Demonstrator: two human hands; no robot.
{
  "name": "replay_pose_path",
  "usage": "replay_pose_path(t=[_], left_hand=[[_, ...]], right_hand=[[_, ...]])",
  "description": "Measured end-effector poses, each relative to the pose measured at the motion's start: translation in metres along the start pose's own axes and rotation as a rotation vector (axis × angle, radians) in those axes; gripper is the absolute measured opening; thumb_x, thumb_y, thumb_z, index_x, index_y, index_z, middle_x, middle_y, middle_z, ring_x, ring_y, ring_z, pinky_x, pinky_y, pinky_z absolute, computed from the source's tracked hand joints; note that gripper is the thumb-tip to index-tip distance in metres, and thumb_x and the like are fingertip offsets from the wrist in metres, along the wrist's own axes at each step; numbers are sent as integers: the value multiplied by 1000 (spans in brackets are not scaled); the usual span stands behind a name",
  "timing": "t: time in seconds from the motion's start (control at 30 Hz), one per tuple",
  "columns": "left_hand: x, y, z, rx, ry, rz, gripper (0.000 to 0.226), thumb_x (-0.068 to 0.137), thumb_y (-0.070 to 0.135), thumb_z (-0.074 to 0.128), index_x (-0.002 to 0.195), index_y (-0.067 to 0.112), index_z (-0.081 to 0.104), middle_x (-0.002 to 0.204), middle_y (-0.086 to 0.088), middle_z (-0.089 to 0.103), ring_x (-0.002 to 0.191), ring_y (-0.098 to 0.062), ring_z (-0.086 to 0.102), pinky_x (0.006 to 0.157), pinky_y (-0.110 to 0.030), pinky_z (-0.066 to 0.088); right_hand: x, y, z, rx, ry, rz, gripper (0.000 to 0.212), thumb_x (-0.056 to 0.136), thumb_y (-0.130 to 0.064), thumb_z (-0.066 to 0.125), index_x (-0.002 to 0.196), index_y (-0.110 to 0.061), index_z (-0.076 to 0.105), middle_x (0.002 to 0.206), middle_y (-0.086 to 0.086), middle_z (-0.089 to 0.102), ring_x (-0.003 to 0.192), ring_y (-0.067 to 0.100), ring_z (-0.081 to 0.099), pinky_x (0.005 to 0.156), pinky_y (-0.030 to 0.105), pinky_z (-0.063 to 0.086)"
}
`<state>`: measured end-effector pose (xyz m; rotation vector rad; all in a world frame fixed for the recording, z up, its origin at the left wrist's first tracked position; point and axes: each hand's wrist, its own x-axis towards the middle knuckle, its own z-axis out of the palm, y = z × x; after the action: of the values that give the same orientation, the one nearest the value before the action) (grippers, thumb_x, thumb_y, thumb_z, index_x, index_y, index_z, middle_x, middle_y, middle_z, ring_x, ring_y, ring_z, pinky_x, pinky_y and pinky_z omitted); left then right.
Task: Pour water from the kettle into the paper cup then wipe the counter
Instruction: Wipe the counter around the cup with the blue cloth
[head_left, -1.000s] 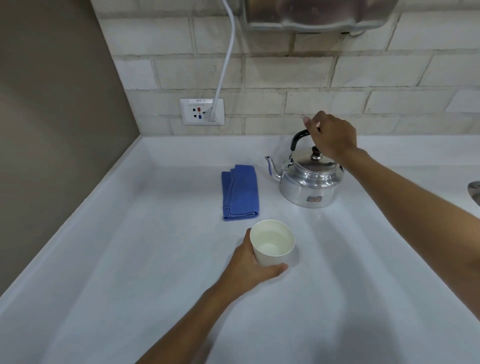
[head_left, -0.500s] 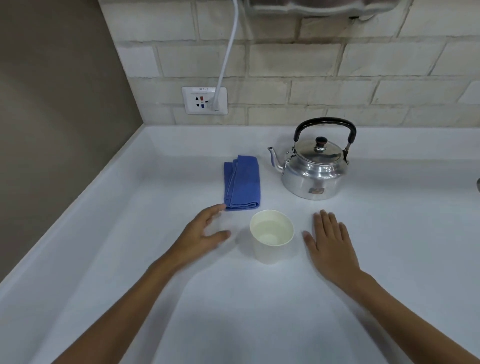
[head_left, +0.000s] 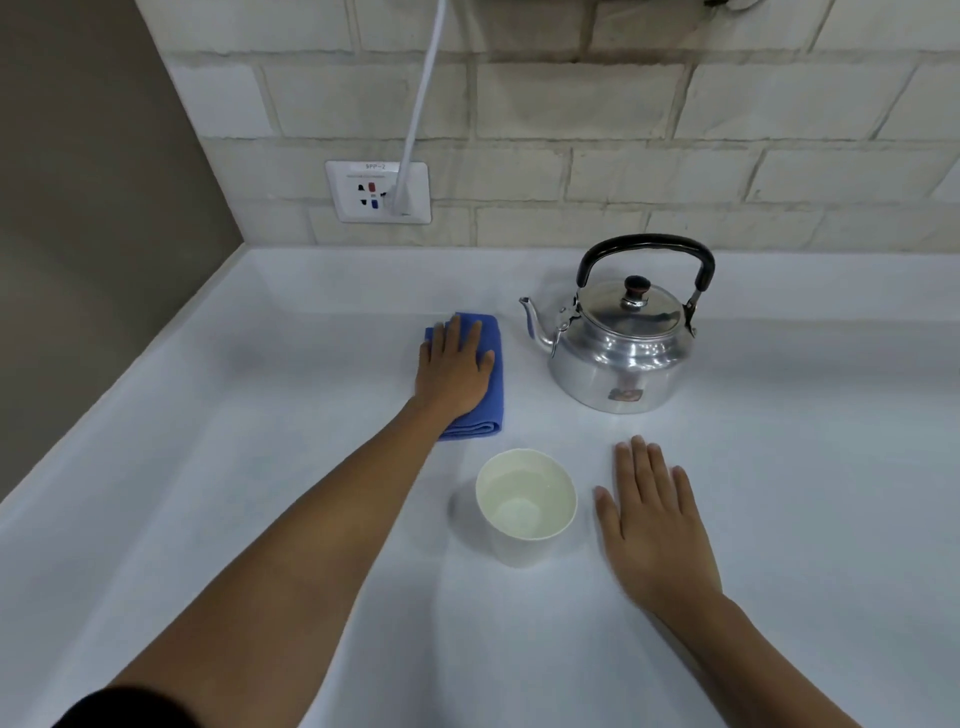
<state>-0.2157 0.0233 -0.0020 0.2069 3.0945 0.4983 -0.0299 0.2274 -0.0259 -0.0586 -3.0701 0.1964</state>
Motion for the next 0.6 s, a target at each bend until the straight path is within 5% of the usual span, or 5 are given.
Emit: replay_pose_path(t=[0.23, 0.6], left_hand=[[13, 6, 18, 46, -59, -57, 55, 98, 43, 16, 148, 23, 2, 157, -10, -6, 142, -35, -7, 115, -45, -5], [-77, -22, 10, 210, -132, 621, 49, 100, 39, 17, 146, 30, 3, 157, 2, -3, 144, -17, -9, 118, -35, 0]], right_hand=[[0, -4, -2, -16, 4, -11, 74, 80, -45, -14, 145, -10, -6, 157, 9, -5, 144, 21, -8, 118, 38, -5], [-2, -2, -2, -7, 9, -26, 75, 80, -46, -12, 145, -11, -2, 157, 9, 0, 145, 21, -4, 118, 38, -2]])
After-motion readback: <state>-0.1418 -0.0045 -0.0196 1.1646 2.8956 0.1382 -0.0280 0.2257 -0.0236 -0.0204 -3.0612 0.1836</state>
